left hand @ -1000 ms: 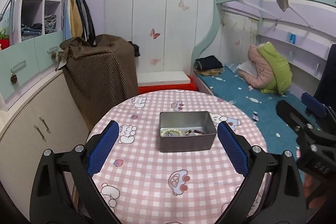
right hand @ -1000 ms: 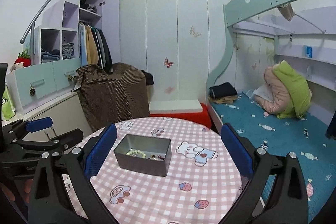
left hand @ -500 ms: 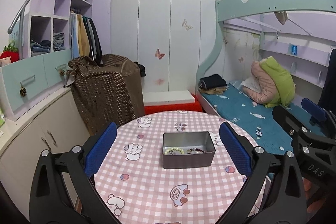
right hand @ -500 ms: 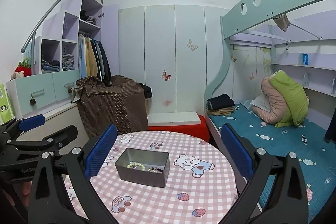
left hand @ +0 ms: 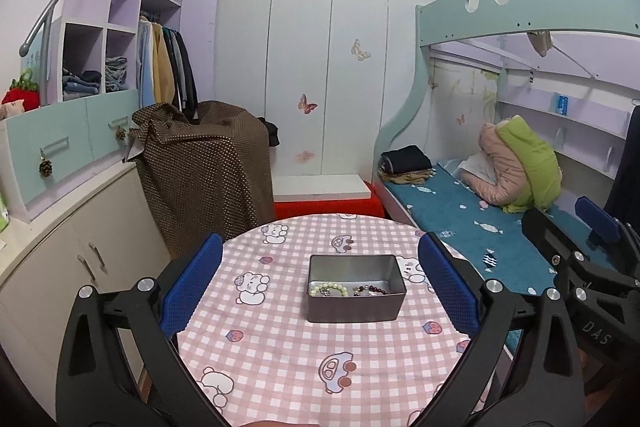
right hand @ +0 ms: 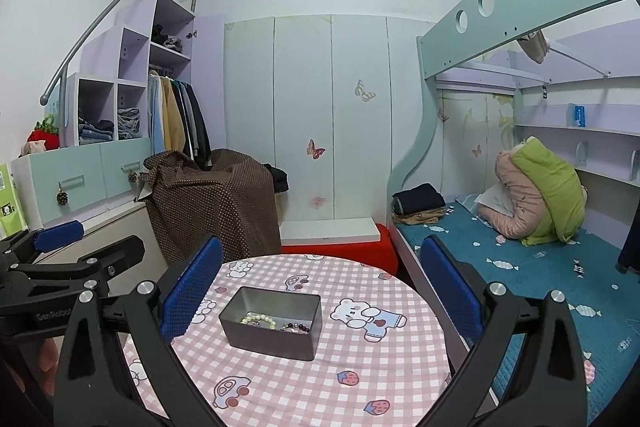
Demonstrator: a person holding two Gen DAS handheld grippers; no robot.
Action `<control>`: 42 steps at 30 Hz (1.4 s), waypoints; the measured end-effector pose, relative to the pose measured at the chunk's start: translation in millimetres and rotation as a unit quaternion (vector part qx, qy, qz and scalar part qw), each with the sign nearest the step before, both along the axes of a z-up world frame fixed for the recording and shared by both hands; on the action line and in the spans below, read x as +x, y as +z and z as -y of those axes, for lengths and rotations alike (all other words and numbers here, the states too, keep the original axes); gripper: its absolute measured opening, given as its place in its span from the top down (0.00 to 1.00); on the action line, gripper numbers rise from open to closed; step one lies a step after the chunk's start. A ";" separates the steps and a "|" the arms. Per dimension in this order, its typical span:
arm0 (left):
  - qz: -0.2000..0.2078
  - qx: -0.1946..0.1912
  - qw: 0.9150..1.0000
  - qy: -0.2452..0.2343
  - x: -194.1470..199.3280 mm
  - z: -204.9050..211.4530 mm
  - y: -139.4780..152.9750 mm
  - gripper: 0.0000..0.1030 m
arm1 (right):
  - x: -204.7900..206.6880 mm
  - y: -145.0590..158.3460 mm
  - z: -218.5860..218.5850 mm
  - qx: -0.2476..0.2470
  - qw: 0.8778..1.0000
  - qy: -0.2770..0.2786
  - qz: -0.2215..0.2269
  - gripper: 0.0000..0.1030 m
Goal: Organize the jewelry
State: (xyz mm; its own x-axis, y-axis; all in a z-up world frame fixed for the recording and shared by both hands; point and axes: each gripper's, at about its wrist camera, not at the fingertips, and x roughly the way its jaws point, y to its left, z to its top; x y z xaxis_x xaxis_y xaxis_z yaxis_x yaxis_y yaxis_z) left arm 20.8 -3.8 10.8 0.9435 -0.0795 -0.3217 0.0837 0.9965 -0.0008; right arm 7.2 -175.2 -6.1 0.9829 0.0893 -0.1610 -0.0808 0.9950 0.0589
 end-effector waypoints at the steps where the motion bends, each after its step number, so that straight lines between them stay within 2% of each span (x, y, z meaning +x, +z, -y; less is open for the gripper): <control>1: 0.000 0.001 1.000 0.000 -0.2 0.3 -0.2 0.05 | 0.4 0.2 0.2 0.001 1.000 0.000 -0.001 0.07; 18: -0.005 0.013 1.000 -0.004 4.5 2.3 -2.2 0.05 | 3.9 -1.2 6.4 0.018 1.000 -0.002 -0.007 0.07; 42: -0.004 0.015 1.000 0.000 3.2 3.4 -2.6 0.05 | 4.5 0.1 6.8 0.016 1.000 -0.007 -0.010 0.07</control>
